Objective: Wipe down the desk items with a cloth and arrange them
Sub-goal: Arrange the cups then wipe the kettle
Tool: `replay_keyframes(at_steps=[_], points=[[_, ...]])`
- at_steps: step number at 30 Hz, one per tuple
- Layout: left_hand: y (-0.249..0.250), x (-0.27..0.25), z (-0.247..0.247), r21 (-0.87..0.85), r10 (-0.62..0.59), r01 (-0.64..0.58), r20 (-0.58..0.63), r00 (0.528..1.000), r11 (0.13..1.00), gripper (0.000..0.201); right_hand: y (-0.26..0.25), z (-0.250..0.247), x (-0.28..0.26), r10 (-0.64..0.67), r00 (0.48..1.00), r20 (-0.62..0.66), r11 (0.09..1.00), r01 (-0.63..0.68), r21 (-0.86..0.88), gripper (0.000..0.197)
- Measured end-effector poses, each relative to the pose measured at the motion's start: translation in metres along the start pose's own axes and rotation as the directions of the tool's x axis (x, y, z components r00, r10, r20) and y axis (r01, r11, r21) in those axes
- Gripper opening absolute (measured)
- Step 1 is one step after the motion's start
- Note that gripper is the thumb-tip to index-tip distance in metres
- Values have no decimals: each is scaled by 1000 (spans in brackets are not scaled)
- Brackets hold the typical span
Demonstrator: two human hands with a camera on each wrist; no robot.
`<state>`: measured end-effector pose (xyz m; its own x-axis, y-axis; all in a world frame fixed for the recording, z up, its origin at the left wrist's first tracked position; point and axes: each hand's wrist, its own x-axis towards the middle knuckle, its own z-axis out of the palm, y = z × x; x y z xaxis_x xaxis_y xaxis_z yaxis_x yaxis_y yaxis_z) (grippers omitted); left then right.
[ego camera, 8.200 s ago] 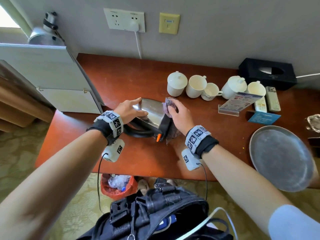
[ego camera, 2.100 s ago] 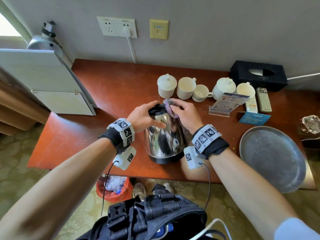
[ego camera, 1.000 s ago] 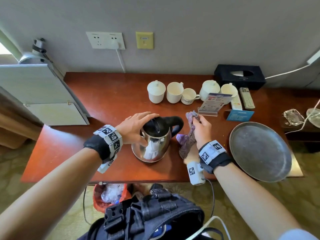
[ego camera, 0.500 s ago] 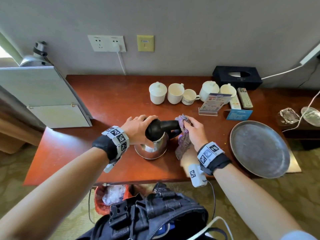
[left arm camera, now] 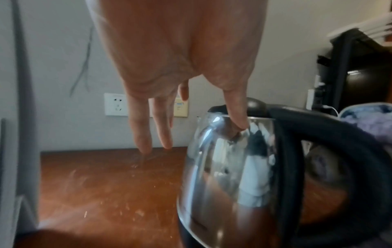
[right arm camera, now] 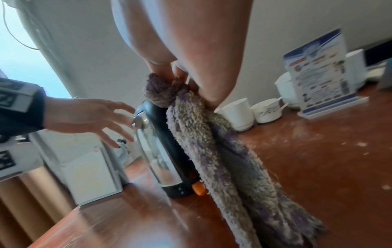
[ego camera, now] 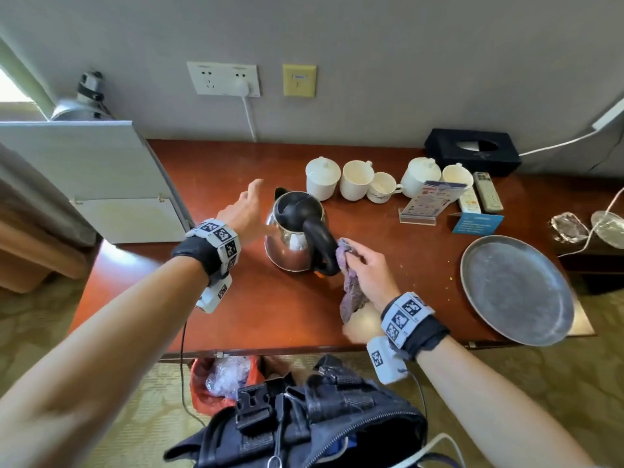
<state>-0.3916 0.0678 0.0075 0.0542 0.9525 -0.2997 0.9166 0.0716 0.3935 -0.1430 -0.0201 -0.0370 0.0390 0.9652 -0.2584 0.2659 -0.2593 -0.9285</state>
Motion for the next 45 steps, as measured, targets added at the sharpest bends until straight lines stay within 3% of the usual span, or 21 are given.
replay_keyframes(at_steps=[4,7,11,14,16,20,23,28,31,35,45], points=[[-26,-6,10,-302,-79,96,68,995,949,74,-3,42,-2,-2,992,124,1000,4,-19,36],[-33,-21,24,-513,-48,101,114,992,852,77,-1,55,1,15,991,133,1000,-17,14,38],[-27,-25,46,-571,64,6,102,993,821,97,8,40,13,36,998,48,999,-35,-15,38],[-20,-20,55,-622,51,30,111,992,782,140,8,31,22,39,998,-44,999,-40,-20,37],[-14,-13,53,-625,59,42,140,988,780,154,6,26,27,33,994,-100,999,-37,-40,37],[-15,-3,31,-526,87,19,176,981,850,120,-3,18,33,19,976,-217,992,-46,-120,38],[-17,-2,20,-471,86,-12,136,987,882,104,-14,12,32,-47,966,-255,975,-11,-220,34],[-16,-6,37,-444,26,30,119,993,895,121,-22,9,34,-133,955,-265,944,40,-329,33],[-12,-13,42,-400,-92,123,96,991,908,88,-22,6,37,-144,956,-255,937,49,-347,33],[-17,-22,42,-419,-128,106,-25,991,902,54,-20,2,38,-148,958,-247,940,59,-335,33],[-7,-38,42,-328,-166,134,-74,983,935,38,-13,-19,36,-168,968,-189,957,113,-268,33]])
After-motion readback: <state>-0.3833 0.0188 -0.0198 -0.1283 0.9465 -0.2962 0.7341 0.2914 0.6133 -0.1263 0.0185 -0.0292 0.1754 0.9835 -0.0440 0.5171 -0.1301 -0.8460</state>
